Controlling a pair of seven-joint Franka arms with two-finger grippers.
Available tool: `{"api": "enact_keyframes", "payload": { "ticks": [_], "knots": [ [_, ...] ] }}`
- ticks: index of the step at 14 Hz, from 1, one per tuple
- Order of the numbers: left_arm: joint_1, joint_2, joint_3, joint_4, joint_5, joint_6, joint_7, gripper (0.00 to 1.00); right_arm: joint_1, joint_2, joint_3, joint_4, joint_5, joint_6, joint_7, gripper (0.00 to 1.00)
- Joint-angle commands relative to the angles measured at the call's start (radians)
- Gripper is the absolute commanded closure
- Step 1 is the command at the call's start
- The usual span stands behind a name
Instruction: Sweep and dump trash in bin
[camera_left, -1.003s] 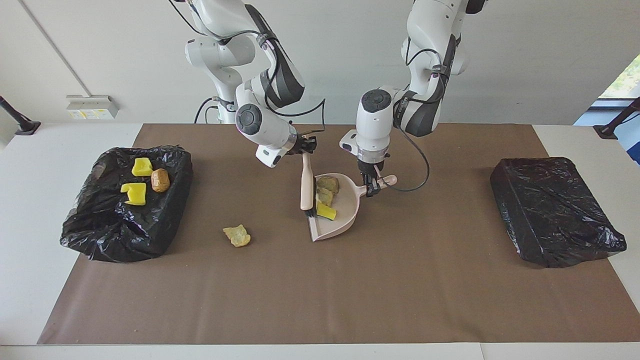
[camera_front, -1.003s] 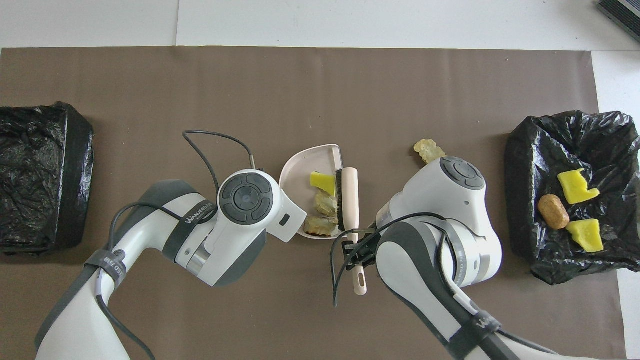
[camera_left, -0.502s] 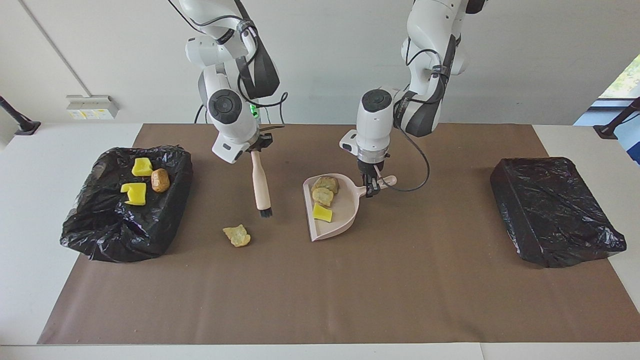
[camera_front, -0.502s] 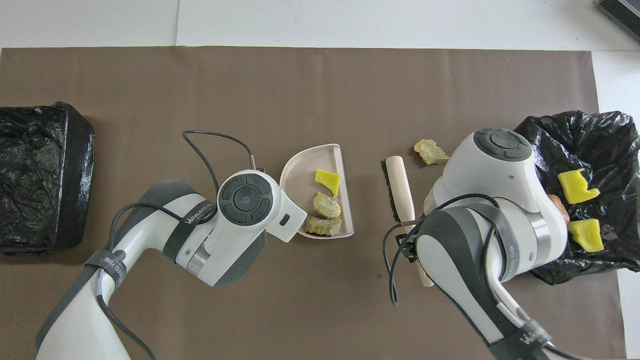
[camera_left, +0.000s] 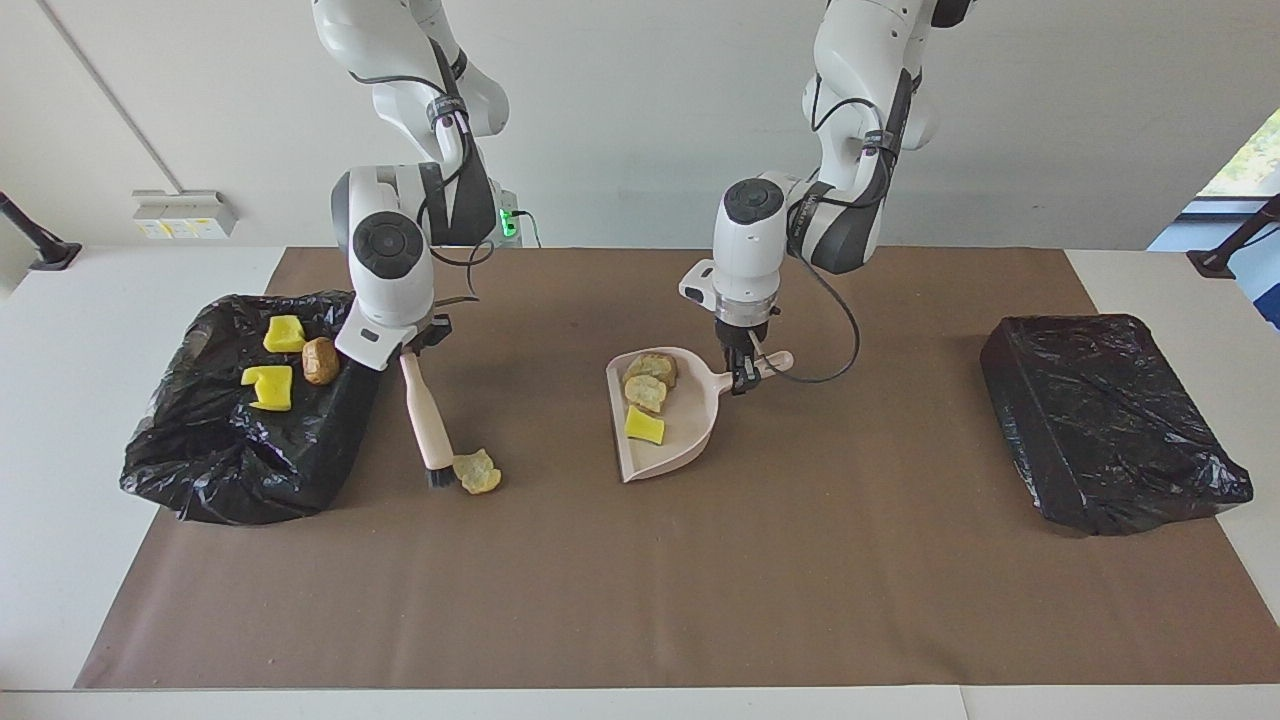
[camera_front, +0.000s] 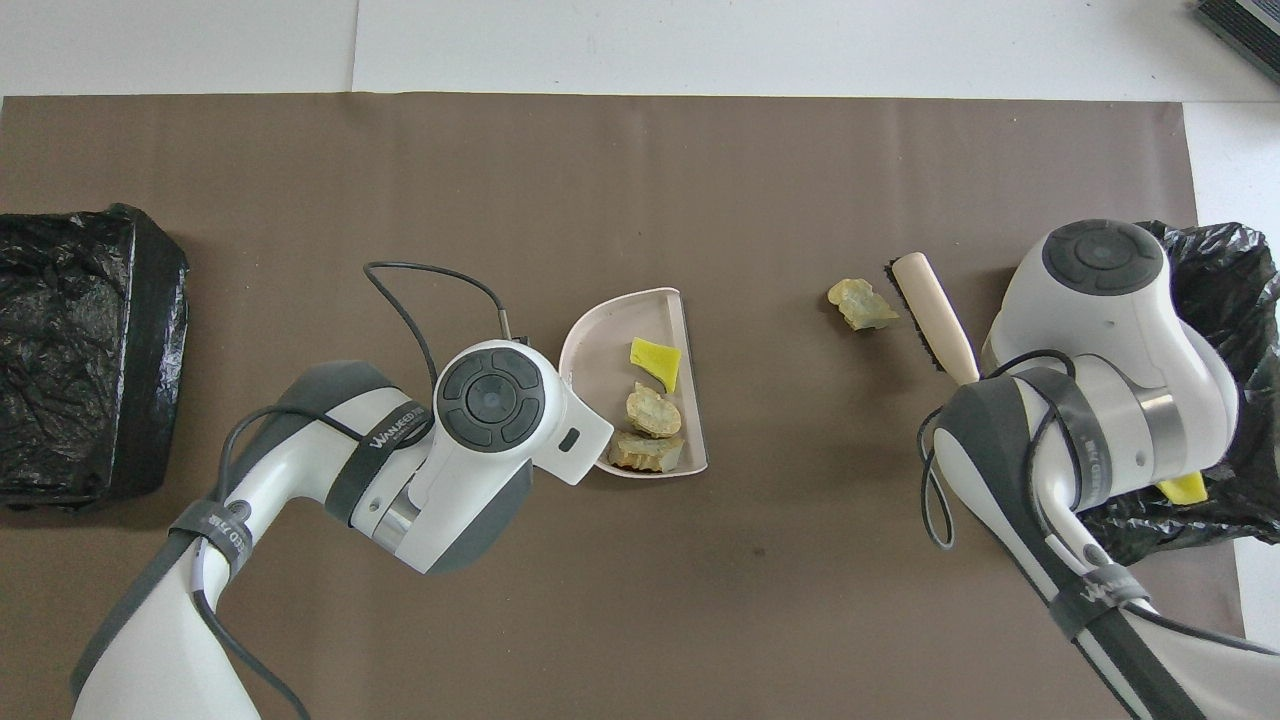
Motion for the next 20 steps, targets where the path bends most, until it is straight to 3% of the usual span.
{"api": "enact_keyframes", "payload": {
  "ticks": [1, 3, 5, 13, 15, 17, 20],
  "knots": [
    [-0.003, -0.025, 0.004, -0.037, 0.016, 0.029, -0.062, 1.0, -0.003, 0.075, 0.011, 0.016, -0.04, 0.04, -0.005, 1.0],
    [-0.003, -0.025, 0.004, -0.037, 0.016, 0.029, -0.066, 1.0, -0.006, 0.073, 0.016, -0.018, 0.029, 0.034, -0.014, 1.0],
    [-0.003, -0.027, 0.004, -0.039, 0.016, 0.028, -0.066, 1.0, 0.02, 0.078, 0.017, -0.044, 0.191, 0.061, -0.013, 1.0],
    [-0.001, -0.027, 0.002, -0.039, 0.015, 0.022, -0.091, 1.0, 0.246, 0.024, 0.02, -0.115, 0.681, 0.072, -0.008, 1.0],
    [-0.001, -0.027, 0.002, -0.039, 0.015, 0.02, -0.08, 1.0, 0.272, 0.016, 0.02, -0.105, 0.87, 0.057, 0.03, 1.0],
    [0.003, -0.027, 0.004, -0.039, 0.015, 0.018, -0.07, 1.0, 0.287, 0.003, 0.017, -0.047, 0.879, 0.027, 0.137, 1.0],
    [0.022, -0.025, 0.004, -0.031, 0.015, 0.011, -0.001, 1.0, 0.295, -0.033, 0.022, -0.023, 0.688, -0.026, 0.233, 1.0]
  ]
}}
